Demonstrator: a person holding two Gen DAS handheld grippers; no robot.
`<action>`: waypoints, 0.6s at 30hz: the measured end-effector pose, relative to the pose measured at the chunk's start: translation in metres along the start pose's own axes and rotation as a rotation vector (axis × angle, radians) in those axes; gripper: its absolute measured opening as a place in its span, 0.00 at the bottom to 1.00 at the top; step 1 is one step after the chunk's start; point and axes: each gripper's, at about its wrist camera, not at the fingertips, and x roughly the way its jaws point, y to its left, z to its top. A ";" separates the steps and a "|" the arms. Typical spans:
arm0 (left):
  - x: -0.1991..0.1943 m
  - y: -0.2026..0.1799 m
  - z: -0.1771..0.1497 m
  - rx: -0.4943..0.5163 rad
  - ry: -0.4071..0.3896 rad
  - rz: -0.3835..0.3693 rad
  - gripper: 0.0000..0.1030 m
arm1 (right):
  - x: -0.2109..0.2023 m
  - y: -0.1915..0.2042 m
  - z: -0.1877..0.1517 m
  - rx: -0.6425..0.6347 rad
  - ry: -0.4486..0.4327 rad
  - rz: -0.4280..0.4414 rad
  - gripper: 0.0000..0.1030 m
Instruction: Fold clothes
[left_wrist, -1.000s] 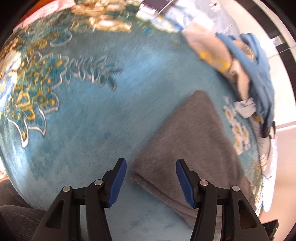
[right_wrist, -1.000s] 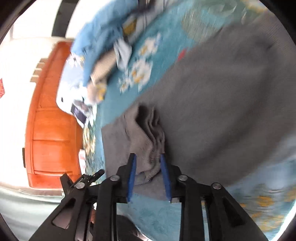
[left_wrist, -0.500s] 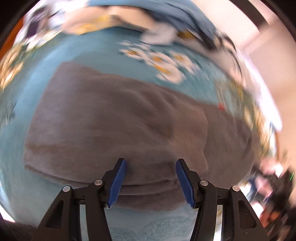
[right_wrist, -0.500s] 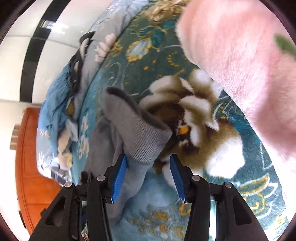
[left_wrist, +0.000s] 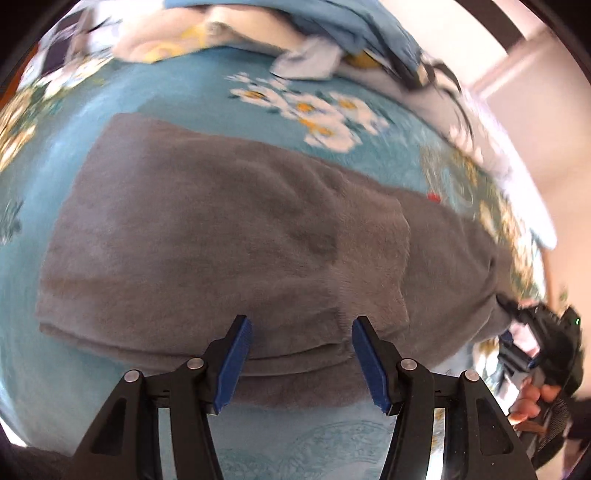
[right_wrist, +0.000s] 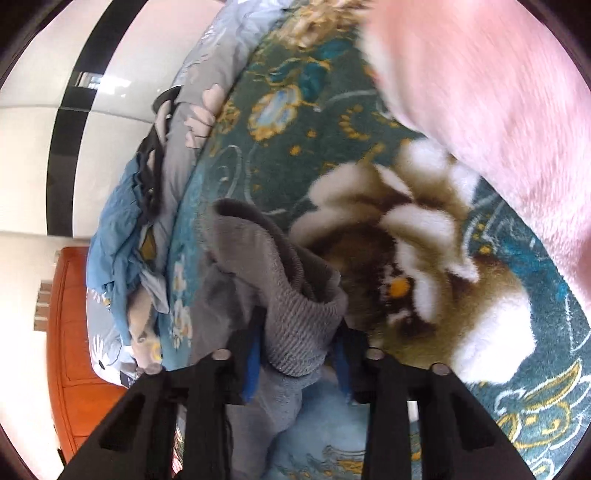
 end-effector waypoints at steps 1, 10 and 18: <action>-0.007 0.012 0.002 -0.051 -0.015 -0.020 0.59 | -0.003 0.008 0.001 -0.024 -0.003 0.002 0.25; -0.066 0.122 0.013 -0.404 -0.205 -0.078 0.59 | 0.000 0.137 -0.062 -0.413 0.018 -0.009 0.22; -0.072 0.198 -0.012 -0.702 -0.283 -0.233 0.59 | 0.014 0.265 -0.142 -0.795 0.051 -0.002 0.22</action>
